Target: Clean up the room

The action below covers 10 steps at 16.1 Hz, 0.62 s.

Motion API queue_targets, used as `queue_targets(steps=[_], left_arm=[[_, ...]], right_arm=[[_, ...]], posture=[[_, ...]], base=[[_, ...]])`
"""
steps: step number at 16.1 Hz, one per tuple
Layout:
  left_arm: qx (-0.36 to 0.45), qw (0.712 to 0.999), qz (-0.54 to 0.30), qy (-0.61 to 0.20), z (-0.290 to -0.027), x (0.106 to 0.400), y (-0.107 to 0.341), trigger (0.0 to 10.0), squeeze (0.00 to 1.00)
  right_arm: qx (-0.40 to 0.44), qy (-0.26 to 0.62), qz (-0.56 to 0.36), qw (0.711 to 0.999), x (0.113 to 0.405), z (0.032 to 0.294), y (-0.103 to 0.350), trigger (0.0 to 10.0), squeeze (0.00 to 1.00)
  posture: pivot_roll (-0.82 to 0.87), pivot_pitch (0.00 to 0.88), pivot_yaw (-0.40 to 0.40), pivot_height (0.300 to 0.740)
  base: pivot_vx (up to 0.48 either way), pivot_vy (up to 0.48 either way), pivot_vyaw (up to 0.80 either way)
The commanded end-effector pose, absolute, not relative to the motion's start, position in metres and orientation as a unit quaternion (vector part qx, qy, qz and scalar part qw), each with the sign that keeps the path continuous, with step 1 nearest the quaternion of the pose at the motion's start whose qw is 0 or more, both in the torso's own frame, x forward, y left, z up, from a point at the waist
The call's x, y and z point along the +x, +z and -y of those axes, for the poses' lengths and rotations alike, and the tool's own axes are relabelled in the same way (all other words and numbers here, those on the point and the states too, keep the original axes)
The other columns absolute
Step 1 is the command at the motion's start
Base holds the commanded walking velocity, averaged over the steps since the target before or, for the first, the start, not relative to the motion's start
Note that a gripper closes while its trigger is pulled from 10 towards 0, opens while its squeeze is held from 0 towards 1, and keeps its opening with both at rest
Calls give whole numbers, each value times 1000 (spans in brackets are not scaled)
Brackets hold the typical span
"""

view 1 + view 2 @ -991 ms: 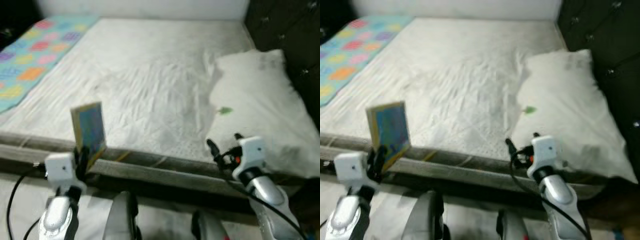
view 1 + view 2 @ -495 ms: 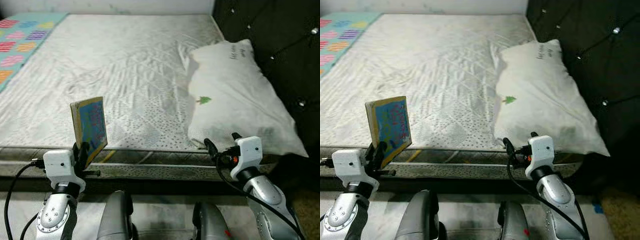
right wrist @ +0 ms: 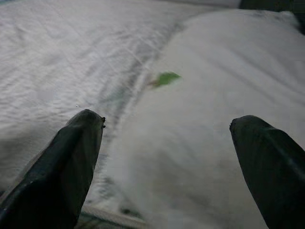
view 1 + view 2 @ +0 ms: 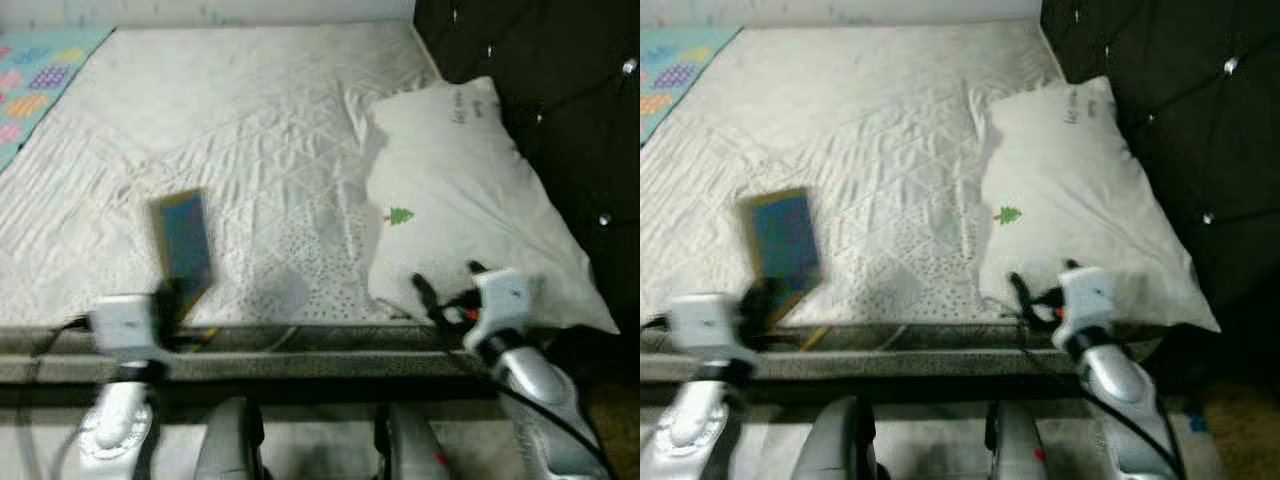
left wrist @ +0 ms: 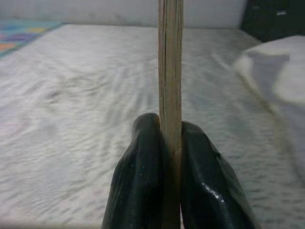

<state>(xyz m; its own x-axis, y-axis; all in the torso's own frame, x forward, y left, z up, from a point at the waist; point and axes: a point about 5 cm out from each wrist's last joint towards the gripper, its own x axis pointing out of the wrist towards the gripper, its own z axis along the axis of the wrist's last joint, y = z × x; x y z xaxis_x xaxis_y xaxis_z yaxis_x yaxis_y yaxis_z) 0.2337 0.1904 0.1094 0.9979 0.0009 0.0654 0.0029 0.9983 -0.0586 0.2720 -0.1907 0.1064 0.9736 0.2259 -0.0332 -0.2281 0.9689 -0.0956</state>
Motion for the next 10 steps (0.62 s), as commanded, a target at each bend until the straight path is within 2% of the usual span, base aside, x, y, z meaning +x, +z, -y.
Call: queue_targets(steps=[1,3,8,10], left_arm=[[-17,998,54,15,-201,233,118,10000,0],[-17,998,53,15,-202,233,118,10000,0],[-24,998,45,19,-200,236,116,10000,0],[-29,998,45,19,-199,239,116,10000,0]], right_arm=[[-48,127,-4,991,273,184,109,10000,0],[-48,128,-4,991,274,184,109,10000,0],[-49,132,-4,990,274,183,107,10000,0],[-51,134,-4,990,273,183,107,10000,0]], posture=[[-78,130,26,599],[-78,128,26,599],[-80,122,24,599],[-83,120,23,580]], base=[[292,0,0],[262,0,0],[0,0,0],[0,0,0]])
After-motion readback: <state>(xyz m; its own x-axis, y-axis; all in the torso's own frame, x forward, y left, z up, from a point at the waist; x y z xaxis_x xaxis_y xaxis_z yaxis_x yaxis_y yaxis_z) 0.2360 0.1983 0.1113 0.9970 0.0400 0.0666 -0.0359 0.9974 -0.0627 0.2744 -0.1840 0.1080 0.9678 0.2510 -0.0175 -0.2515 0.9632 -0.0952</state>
